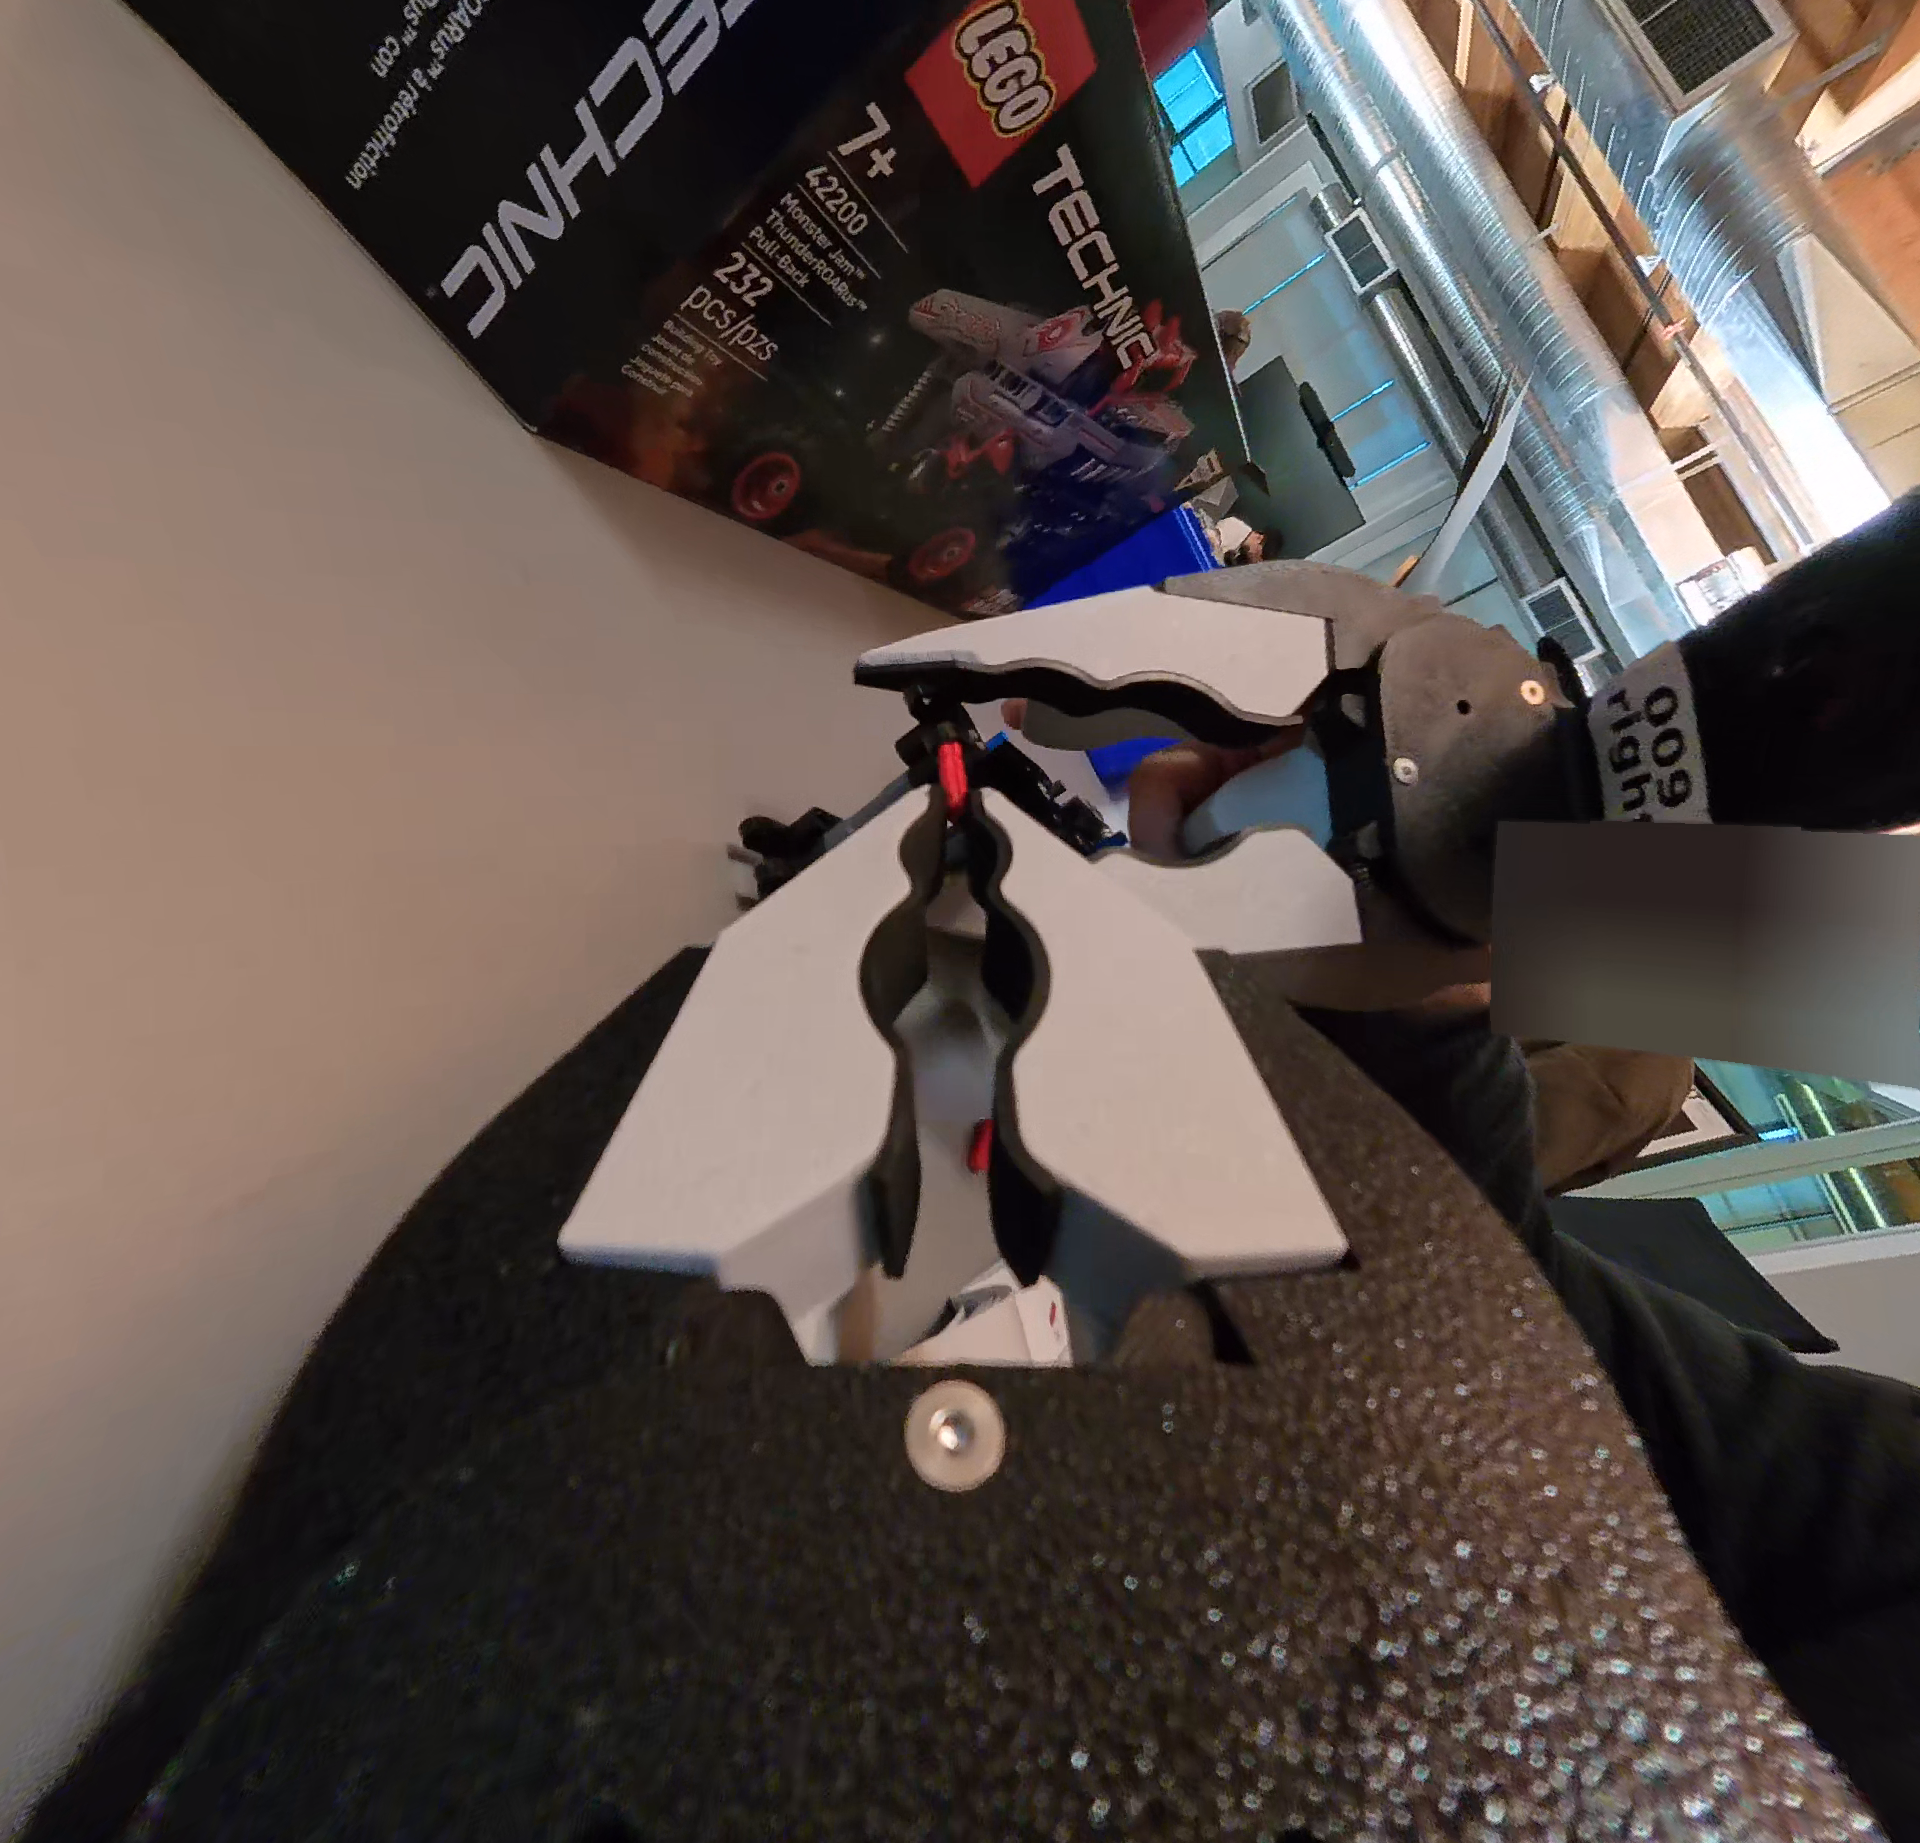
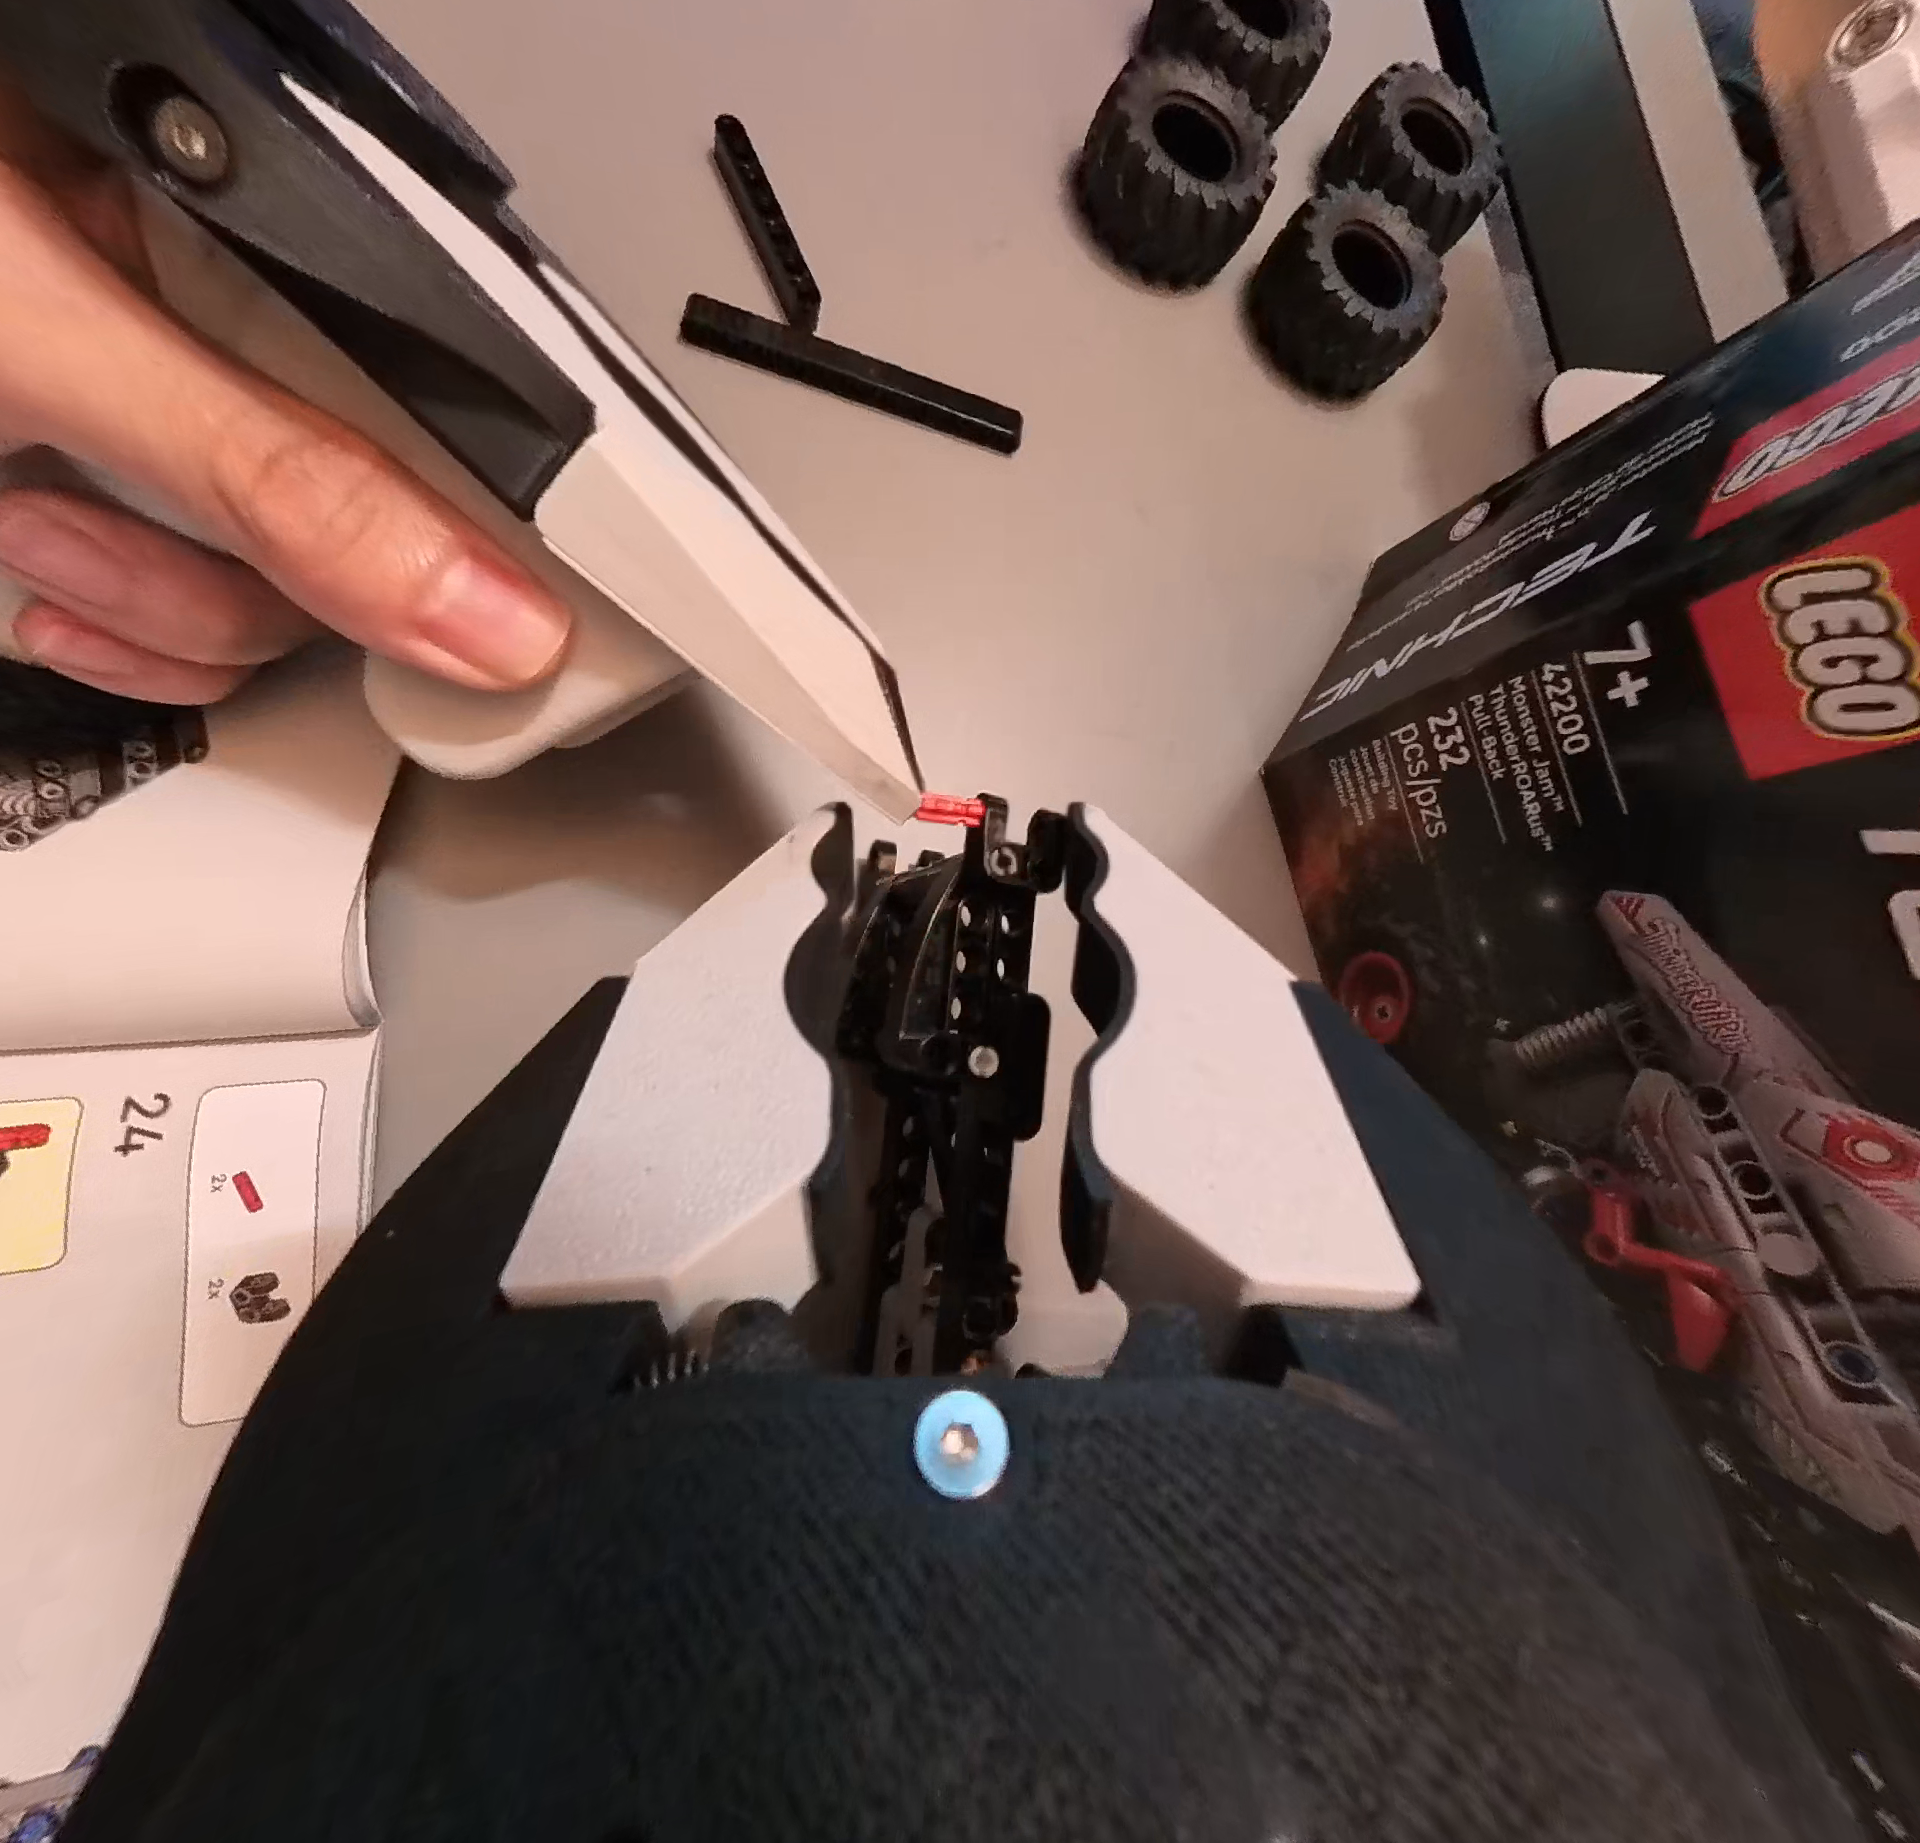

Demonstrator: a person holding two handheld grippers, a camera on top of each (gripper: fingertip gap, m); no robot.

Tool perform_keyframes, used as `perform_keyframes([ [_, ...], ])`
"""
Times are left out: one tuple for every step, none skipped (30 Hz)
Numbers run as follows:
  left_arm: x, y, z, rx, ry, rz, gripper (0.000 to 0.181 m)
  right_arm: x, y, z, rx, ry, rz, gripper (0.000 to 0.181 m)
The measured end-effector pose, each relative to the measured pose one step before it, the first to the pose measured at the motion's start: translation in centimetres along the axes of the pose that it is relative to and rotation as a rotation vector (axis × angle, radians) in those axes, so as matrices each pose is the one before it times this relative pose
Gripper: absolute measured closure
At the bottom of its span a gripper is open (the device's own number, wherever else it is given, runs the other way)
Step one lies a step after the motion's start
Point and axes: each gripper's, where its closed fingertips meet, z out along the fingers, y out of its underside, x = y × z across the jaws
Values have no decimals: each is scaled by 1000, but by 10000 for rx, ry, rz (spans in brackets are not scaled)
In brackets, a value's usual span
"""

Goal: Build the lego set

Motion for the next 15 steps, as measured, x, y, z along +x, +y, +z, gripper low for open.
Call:
perform_keyframes([
  [-20,65,-35,-30,12,-15,180,66,-123,-71,44,51,-42,146],
  [-25,105,-43,-45,-3,-1,180,54,-34,-57,28,70,-29,148],
  [-50,124,-51,-44,-26,23,180,-107,32,3,-10,-30,41,149],
  [-46,116,-66,-16,-30,32,180,-160,92,67,-44,-77,116,149],
  [4,78,-74,14,4,6,180,-137,33,53,-6,-73,136,149],
  [17,47,-68,2,32,-18,180,-121,-39,-10,36,-69,116,149],
  [4,50,-50,-13,38,-32,180,-116,-2,-42,-12,-83,144,148],
  [-9,51,-14,-21,46,-66,180,-113,-37,-40,19,-86,151,147],
  [14,59,-8,-26,67,-87,180,-104,-14,-46,43,-74,65,146],
  [27,43,-16,-20,80,-88,180,-42,-3,-49,36,-27,17,146],
  [35,37,-25,-26,70,-66,180,-21,-6,-38,34,31,-62,146],
  [30,45,-47,-27,44,-38,180,-2,-6,-33,36,103,-158,147],
  [17,46,-43,-12,22,-31,180,6,26,-19,6,134,-210,148],
  [-1,49,-56,-6,22,-48,180,6,34,21,-19,133,-219,149],
  [18,49,-76,-7,54,-85,180,-30,8,26,-21,109,-208,150],
])
